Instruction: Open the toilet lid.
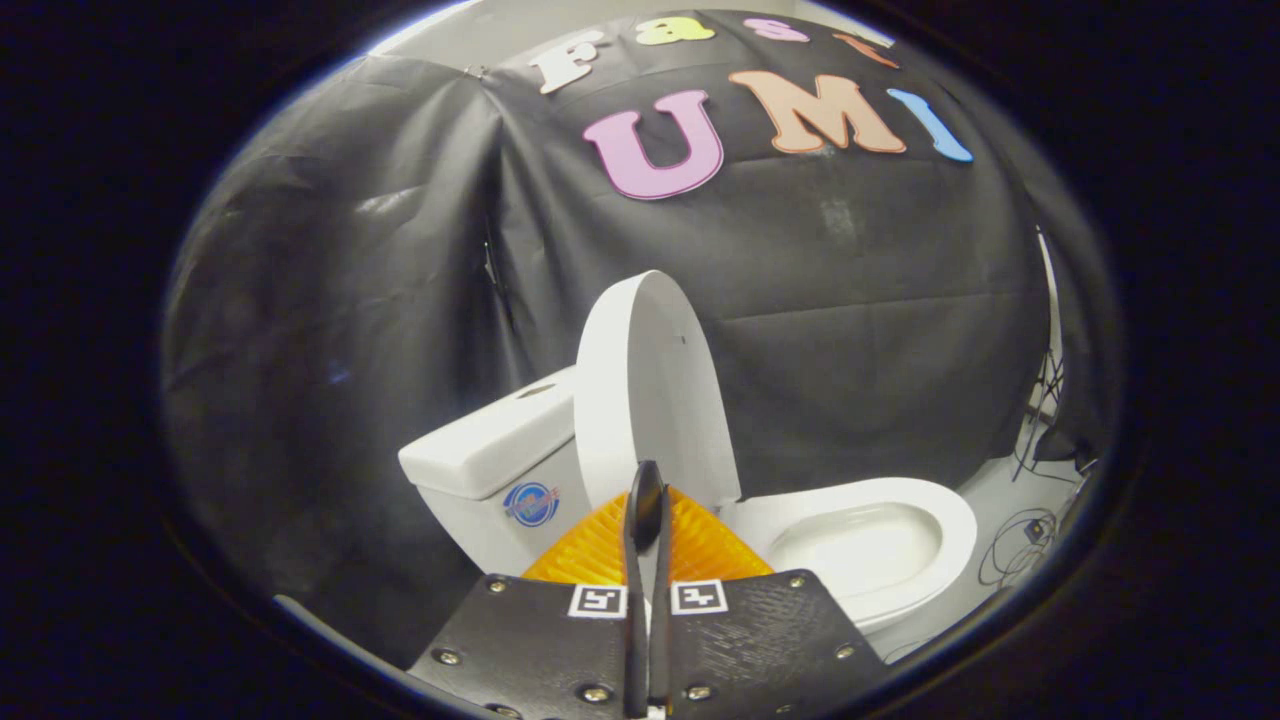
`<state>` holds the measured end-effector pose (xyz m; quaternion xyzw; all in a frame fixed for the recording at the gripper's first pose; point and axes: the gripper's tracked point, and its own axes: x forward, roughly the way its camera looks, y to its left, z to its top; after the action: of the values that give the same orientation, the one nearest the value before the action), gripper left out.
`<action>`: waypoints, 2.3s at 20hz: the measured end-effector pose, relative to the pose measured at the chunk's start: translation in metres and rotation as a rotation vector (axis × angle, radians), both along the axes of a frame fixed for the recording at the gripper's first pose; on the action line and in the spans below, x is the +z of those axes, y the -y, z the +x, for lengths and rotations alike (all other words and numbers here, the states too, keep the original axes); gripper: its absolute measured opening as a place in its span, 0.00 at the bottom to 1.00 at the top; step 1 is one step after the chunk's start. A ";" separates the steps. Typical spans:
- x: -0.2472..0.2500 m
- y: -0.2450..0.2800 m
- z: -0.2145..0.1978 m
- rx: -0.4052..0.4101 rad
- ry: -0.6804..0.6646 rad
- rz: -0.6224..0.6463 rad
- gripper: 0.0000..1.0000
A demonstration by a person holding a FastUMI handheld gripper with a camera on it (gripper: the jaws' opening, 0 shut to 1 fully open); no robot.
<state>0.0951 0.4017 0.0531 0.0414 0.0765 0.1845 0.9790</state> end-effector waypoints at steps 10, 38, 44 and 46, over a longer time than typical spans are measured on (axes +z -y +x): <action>0.001 -0.023 -0.002 0.046 0.094 0.011 0.02; 0.038 0.021 -0.027 0.089 0.241 -0.130 0.92; 0.050 0.066 -0.024 0.049 0.221 -0.115 0.92; 0.053 0.080 -0.022 0.037 0.211 -0.105 0.92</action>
<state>0.0731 0.3216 0.1063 -0.0309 -0.0168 0.2018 0.9788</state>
